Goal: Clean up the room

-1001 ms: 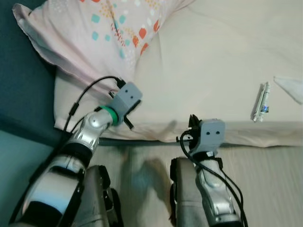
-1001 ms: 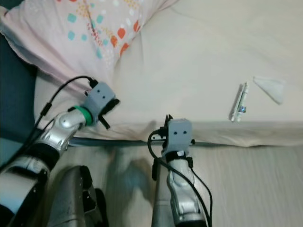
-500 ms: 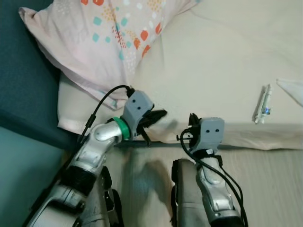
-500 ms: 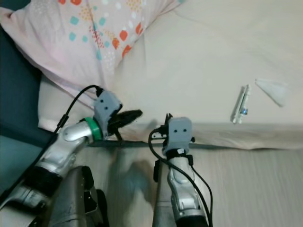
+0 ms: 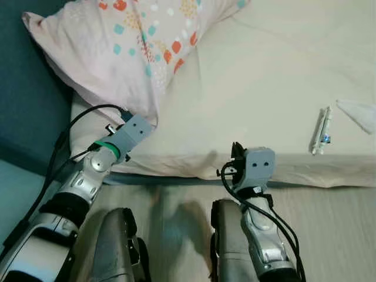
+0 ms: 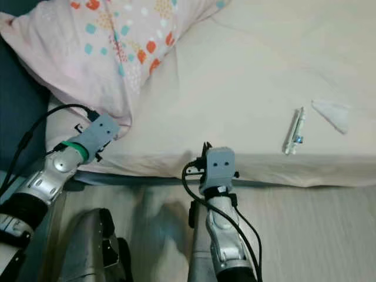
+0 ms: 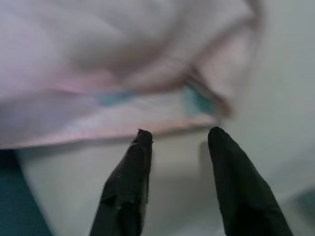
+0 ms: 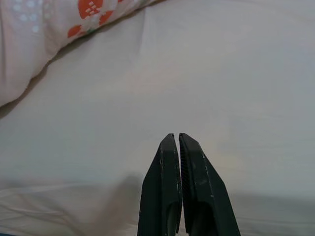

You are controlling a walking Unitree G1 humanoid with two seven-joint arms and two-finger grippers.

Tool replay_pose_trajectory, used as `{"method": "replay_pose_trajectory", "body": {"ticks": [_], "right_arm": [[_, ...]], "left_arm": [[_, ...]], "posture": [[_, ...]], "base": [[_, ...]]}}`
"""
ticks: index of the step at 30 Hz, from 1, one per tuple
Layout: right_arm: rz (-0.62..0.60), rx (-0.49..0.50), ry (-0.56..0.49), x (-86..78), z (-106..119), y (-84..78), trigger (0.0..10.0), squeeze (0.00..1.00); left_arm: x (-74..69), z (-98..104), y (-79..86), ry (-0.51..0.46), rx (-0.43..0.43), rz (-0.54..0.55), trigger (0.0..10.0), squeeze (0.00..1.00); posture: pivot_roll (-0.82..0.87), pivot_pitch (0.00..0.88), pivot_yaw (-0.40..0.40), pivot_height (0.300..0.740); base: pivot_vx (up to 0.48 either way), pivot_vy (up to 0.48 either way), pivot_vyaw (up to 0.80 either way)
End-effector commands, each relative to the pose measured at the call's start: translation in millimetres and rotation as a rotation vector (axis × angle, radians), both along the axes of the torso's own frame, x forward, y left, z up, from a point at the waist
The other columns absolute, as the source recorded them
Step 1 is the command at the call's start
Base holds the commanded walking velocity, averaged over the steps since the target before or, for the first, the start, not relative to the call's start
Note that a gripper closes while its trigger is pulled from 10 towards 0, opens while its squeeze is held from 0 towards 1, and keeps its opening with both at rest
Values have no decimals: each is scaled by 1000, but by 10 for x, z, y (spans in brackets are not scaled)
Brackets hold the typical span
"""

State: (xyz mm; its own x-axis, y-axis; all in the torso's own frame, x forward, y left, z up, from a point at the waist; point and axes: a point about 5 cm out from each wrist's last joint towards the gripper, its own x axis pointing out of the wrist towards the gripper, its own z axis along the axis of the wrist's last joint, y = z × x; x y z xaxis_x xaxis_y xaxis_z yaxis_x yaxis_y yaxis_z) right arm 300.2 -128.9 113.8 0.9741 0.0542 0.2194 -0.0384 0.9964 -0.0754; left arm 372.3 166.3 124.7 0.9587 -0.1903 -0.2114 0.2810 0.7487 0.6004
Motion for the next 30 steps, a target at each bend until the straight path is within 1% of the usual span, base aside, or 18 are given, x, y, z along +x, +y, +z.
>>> {"method": "replay_pose_trajectory", "body": {"ticks": [1, 3, 4, 5, 6, 8, 9, 10, 11, 12, 14, 16, 21, 25, 26, 27, 29, 30], "right_arm": [[2, -2, 32, -31, -91, -8, 10000, 0], [4, 0, 30, -26, -88, 0, 10000, 0], [4, 0, 30, -26, -88, 0, 10000, 0], [5, 0, 30, -30, -91, 1, 10000, 0], [5, 0, 30, -30, -91, 1, 10000, 0], [7, 0, 34, -39, -105, 6, 10000, 0], [8, -1, 35, -41, -109, 9, 10000, 0], [9, 0, 35, -42, -108, 16, 10000, 0], [9, 0, 35, -42, -108, 16, 10000, 0], [9, 1, 33, -42, -105, 21, 10000, 0], [6, 3, 30, -47, -99, 23, 10000, 0], [3, 4, 29, -53, -102, 14, 10000, 0], [-3, 2, 31, -67, -114, -8, 10000, 0], [-5, 2, 32, -69, -112, -7, 10000, 0], [-5, 2, 32, -69, -112, -7, 10000, 0], [-4, 1, 31, -67, -109, -2, 10000, 0], [-4, 1, 30, -70, -105, 2, 10000, 0], [-4, 1, 30, -70, -105, 2, 10000, 0]], "left_arm": [[-56, -152, 28, 47, -1, 13, 10000, 1000], [-61, -233, -43, 82, -55, 30, 10000, 1000], [-61, -233, -43, 82, -55, 30, 10000, 1000], [-61, -262, -103, 100, -85, 34, 10000, 1000], [-61, -262, -103, 100, -85, 34, 10000, 1000], [-25, -252, -199, 90, -115, 75, 10000, 988], [0, -226, -226, 70, -118, 103, 10000, 31], [28, -188, -244, 44, -117, 139, 10000, 0], [28, -188, -244, 44, -117, 139, 10000, 0], [53, -151, -257, 18, -111, 172, 10000, 0], [98, -83, -236, -32, -70, 252, 10000, 0], [109, -75, -229, -37, -54, 274, 10000, 0], [109, -109, -267, -16, -47, 280, 10000, 0], [64, -229, -417, 45, -52, 257, 10000, 0], [64, -229, -417, 45, -52, 257, 10000, 0], [56, -243, -462, 50, -54, 256, 10000, 0], [60, -229, -535, 40, -75, 272, 4784, 0], [60, -229, -535, 40, -75, 272, 4784, 0]], "posture": [[-178, 245, 75, 596], [-181, 249, 72, 596], [-181, 249, 72, 596], [-177, 253, 70, 596], [-177, 253, 70, 596], [-180, 259, 69, 596], [-182, 260, 69, 596], [-190, 261, 70, 596], [-190, 261, 70, 596], [-192, 262, 71, 596], [-202, 267, 74, 596], [-203, 268, 75, 596], [-209, 275, 77, 596], [-221, 281, 75, 596], [-221, 281, 75, 596], [-231, 287, 75, 596], [-231, 287, 75, 596], [-231, 287, 75, 596]], "base": [[0, 0, 0], [0, 0, 0], [0, 0, 0], [0, 0, 0], [0, 0, 0], [0, 0, 0], [0, 0, 0], [0, 0, 0], [0, 0, 0], [0, 0, 0], [0, 0, 0], [0, 0, 0], [0, 0, 0], [0, 0, 0], [0, 0, 0], [0, 0, 0], [0, 0, 0], [0, 0, 0]]}}
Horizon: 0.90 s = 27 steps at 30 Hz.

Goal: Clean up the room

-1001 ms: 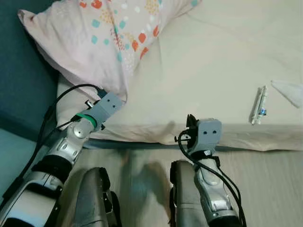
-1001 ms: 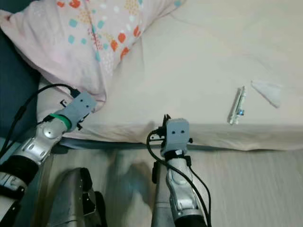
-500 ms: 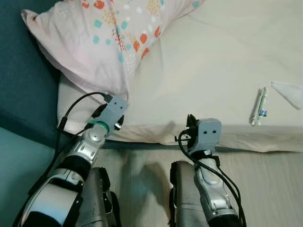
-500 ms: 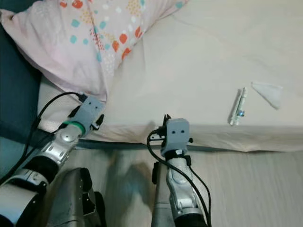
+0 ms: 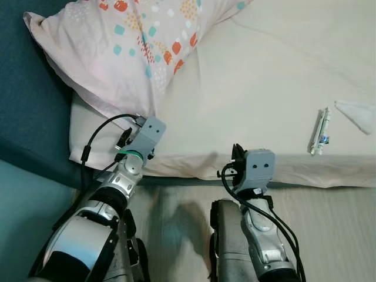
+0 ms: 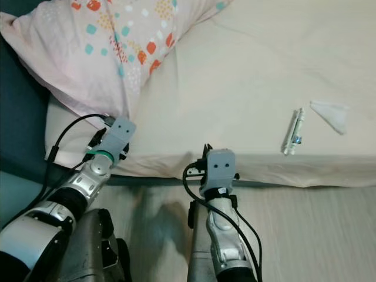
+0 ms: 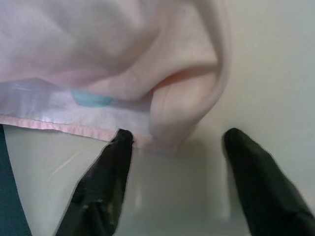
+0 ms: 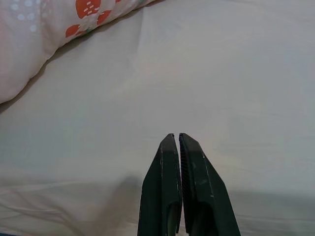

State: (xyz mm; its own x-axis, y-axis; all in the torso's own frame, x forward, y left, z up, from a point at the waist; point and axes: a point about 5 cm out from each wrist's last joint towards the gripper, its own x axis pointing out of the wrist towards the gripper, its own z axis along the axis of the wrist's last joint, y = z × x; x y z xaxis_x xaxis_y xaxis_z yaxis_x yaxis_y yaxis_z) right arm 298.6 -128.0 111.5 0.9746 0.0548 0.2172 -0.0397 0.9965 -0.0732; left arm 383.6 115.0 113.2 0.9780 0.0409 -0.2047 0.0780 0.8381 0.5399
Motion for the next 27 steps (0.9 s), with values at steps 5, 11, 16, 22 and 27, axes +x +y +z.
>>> {"method": "replay_pose_trajectory", "body": {"ticks": [5, 11, 16, 22, 27], "right_arm": [[-6, -2, 28, -67, -84, -7, 10000, 0], [-14, -1, 33, -100, -105, -10, 10000, 0], [-17, 1, 34, -98, -107, -2, 10000, 0], [-21, 3, 33, -79, -99, -8, 10000, 0], [-22, 6, 30, -68, -94, -2, 10000, 0]], "left_arm": [[-18, -37, -43, 3, -14, 66, 3216, 0], [58, 136, -29, -60, -37, 145, 0, 0], [90, 213, -80, -76, -76, 130, 0, 0], [78, 186, -158, -55, -97, 60, 0, 0], [42, 105, -224, -11, -108, -60, 0, 0]], "posture": [[-250, 292, 80, 596], [-258, 297, 88, 596], [-256, 297, 89, 596], [-244, 293, 94, 596], [-236, 288, 94, 596]], "base": [[0, 0, 0], [0, 0, 0], [0, 0, 0], [0, 0, 0], [0, 0, 0]]}}
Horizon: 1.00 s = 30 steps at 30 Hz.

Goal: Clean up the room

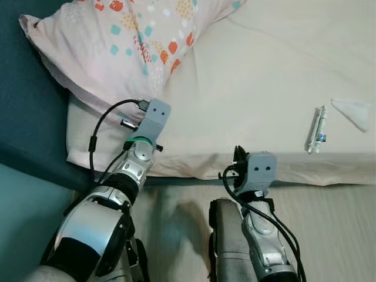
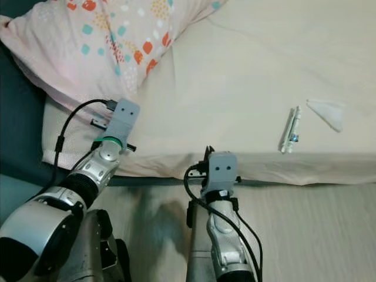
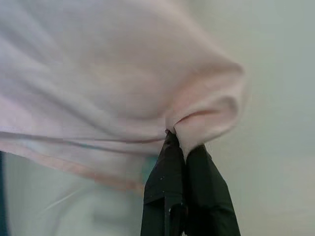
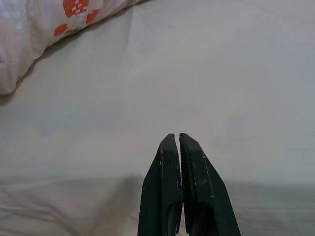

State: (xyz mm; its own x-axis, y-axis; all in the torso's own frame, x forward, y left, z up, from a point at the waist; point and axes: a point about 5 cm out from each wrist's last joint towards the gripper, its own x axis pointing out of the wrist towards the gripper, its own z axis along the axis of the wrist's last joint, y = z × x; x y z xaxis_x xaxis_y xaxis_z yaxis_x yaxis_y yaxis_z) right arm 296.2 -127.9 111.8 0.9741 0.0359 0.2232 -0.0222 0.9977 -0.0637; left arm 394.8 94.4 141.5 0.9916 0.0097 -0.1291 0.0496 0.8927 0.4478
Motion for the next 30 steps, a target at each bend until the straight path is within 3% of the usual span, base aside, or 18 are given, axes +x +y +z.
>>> {"method": "replay_pose_trajectory", "body": {"ticks": [1, 5, 7, 9, 11, 12, 13, 15, 16, 21, 22, 23, 26, 27, 30], "right_arm": [[-4, -3, 36, -44, -97, -4, 10000, 0], [-5, -2, 36, -39, -98, -8, 10000, 0], [-6, -2, 34, -23, -94, -12, 10000, 0], [-6, -2, 34, -23, -94, -12, 10000, 0], [-5, 0, 32, -2, -88, -7, 10000, 0], [-5, 0, 32, -2, -88, -7, 10000, 0], [-3, 1, 32, 5, -90, -3, 10000, 0], [-3, 1, 32, 5, -90, -3, 10000, 0], [6, 1, 35, 23, -99, 13, 10000, 0], [9, 1, 37, 29, -101, 17, 10000, 0], [13, -1, 36, 41, -97, 22, 10000, 0], [13, -1, 36, 41, -97, 22, 10000, 0], [16, -8, 34, 61, -92, 4, 10000, 0], [16, -8, 34, 61, -92, 4, 10000, 0], [16, -13, 34, 62, -101, -9, 10000, 0]], "left_arm": [[-70, -177, -18, 66, 7, -50, 0, 0], [-74, -178, -42, 71, -3, -102, 0, 0], [-82, -109, -148, 69, -70, -319, 0, 0], [-82, -109, -148, 69, -70, -319, 0, 0], [-131, 2, -225, 51, -151, -591, 0, 0], [-131, 2, -225, 51, -151, -591, 0, 0], [-171, 41, -241, 44, -180, -699, 0, 0], [-171, 41, -241, 44, -180, -699, 0, 0], [-358, 44, -268, 62, -245, -928, 0, 0], [-440, 41, -284, 71, -268, -1002, 0, 0], [-577, 61, -312, 94, -337, -1084, 0, 0], [-577, 61, -312, 94, -337, -1084, 0, 0], [-1116, 213, -369, 215, -631, -1333, 0, 0], [-1116, 213, -369, 215, -631, -1333, 0, 0], [-1331, 257, -353, 263, -735, -1428, 0, 0]], "posture": [[-236, 288, 94, 596], [-229, 285, 95, 596], [-213, 274, 97, 596], [-213, 274, 97, 596], [-200, 269, 97, 596], [-200, 269, 97, 596], [-185, 262, 95, 596], [-185, 262, 95, 596], [-171, 251, 91, 596], [-171, 251, 91, 596], [-168, 245, 90, 596], [-168, 245, 90, 596], [-167, 224, 84, 596], [-167, 224, 84, 596], [-166, 219, 83, 596]], "base": [[0, 0, 0], [0, 0, 0], [0, 0, 0], [0, 0, 0], [0, 0, 0], [0, 0, 0], [0, 0, 0], [0, 0, 0], [0, 0, 0], [0, 0, 0], [0, 0, 0], [0, 0, 0], [0, 0, 0], [0, 0, 0], [0, 0, 0]]}}
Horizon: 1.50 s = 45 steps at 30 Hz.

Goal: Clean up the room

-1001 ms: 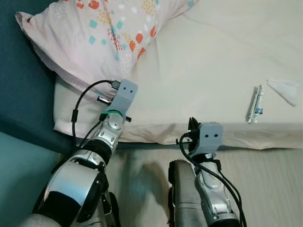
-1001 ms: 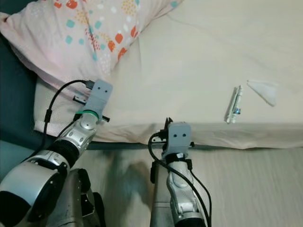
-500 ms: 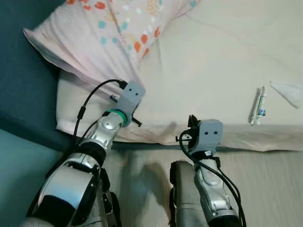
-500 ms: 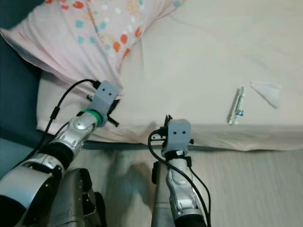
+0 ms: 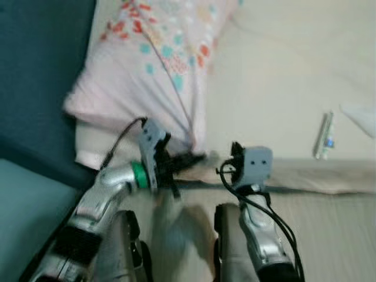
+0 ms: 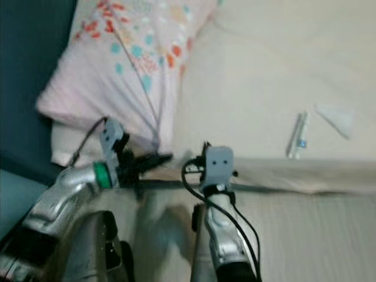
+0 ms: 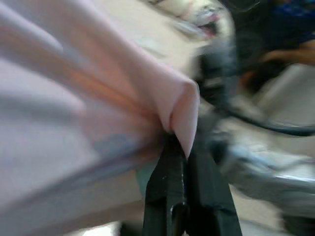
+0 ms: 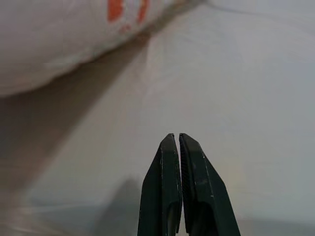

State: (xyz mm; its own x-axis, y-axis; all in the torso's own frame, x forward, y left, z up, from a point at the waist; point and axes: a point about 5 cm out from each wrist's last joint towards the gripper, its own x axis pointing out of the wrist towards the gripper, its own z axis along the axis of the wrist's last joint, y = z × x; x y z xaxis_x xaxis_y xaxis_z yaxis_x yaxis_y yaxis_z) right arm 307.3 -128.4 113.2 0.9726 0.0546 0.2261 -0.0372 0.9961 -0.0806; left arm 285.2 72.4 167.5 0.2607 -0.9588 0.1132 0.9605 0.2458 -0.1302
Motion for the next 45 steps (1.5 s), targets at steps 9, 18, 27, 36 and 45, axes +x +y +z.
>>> {"method": "replay_pose_trajectory", "body": {"ticks": [9, 18, 27, 36, 45], "right_arm": [[4, -8, 40, -34, -137, -23, 10000, 0], [0, -17, 36, 8, -120, -43, 10000, 0], [-148, -21, 31, 12, -132, -193, 10000, 0], [-338, -64, -64, 47, 23, -407, 10000, 0], [-65, 21, -54, 124, 48, 3, 10000, 0]], "left_arm": [[-545, -2, -43, 126, -72, -287, 0, 0], [-177, -415, -150, -140, 411, 87, 10000, 0], [-132, -366, -89, -131, 464, 112, 10000, 1000], [-311, -27, 513, -140, 376, -119, 10000, 0], [269, 107, 530, -159, 241, 467, 10000, 0]], "posture": [[-164, 195, 75, 596], [-165, 194, 70, 596], [-168, 203, 78, 596], [-132, 215, 83, 596], [-113, 195, 75, 596]], "base": [[0, 0, 0], [0, 0, 0], [0, 0, 0], [0, 0, 0], [0, 0, 0]]}}
